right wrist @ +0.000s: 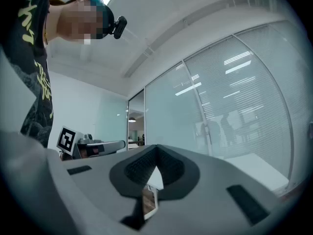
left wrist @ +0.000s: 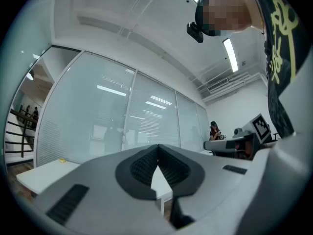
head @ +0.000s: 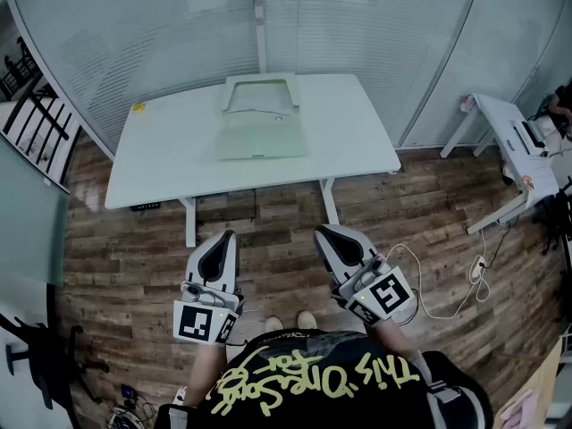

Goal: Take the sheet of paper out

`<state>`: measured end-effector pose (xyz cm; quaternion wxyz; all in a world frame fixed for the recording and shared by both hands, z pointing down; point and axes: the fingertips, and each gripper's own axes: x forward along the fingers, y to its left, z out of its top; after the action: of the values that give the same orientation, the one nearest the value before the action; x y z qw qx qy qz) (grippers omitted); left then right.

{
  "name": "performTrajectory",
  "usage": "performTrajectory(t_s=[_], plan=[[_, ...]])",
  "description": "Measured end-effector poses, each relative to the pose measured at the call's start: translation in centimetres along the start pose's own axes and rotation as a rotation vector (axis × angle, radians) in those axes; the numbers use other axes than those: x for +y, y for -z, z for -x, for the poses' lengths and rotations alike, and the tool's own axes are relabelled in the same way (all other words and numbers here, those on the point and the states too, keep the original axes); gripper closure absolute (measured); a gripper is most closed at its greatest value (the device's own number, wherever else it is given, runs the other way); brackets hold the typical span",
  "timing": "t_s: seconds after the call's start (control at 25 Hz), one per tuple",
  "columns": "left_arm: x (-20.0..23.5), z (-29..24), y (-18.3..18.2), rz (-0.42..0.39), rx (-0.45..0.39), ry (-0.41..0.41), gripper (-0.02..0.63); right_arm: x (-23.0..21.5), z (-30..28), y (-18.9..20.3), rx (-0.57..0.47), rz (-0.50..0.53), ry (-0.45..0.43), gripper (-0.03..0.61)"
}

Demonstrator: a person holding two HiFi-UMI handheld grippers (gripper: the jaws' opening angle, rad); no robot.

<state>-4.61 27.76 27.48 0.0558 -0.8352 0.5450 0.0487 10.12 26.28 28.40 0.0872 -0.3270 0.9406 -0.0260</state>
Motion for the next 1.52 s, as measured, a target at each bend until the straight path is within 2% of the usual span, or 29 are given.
performTrajectory(t_s=[0.36, 0.64, 0.76, 1.2, 1.52], plan=[[0.2, 0.4, -0.6, -0.018, -0.019, -0.007, 0.609, 0.8, -0.6, -1.5, -0.047, 0.097, 0.006, 0.571], [0.7, 1.2, -0.8, -0.012, -0.019, -0.001, 0.609, 1.5, -1.1, -1.3, -0.056, 0.038, 0.006, 0.571], [0.6, 1.5, -0.4, 0.025, 0.025, -0.004, 0.609, 1.8, -0.8, -0.6, -0.057, 0.014, 0.011, 0.57], [2.4, 3.1, 0.8, 0.039, 0.04, 0.048, 0.609, 4.2, -0.7, 1.1, -0.034, 0.088, 0.026, 0.569], [3.0, 2.4, 1.5, 0.058, 0.043, 0.084, 0.609, 4.6, -2.3, 1.2, -0.061, 0.063, 0.055, 0.569]])
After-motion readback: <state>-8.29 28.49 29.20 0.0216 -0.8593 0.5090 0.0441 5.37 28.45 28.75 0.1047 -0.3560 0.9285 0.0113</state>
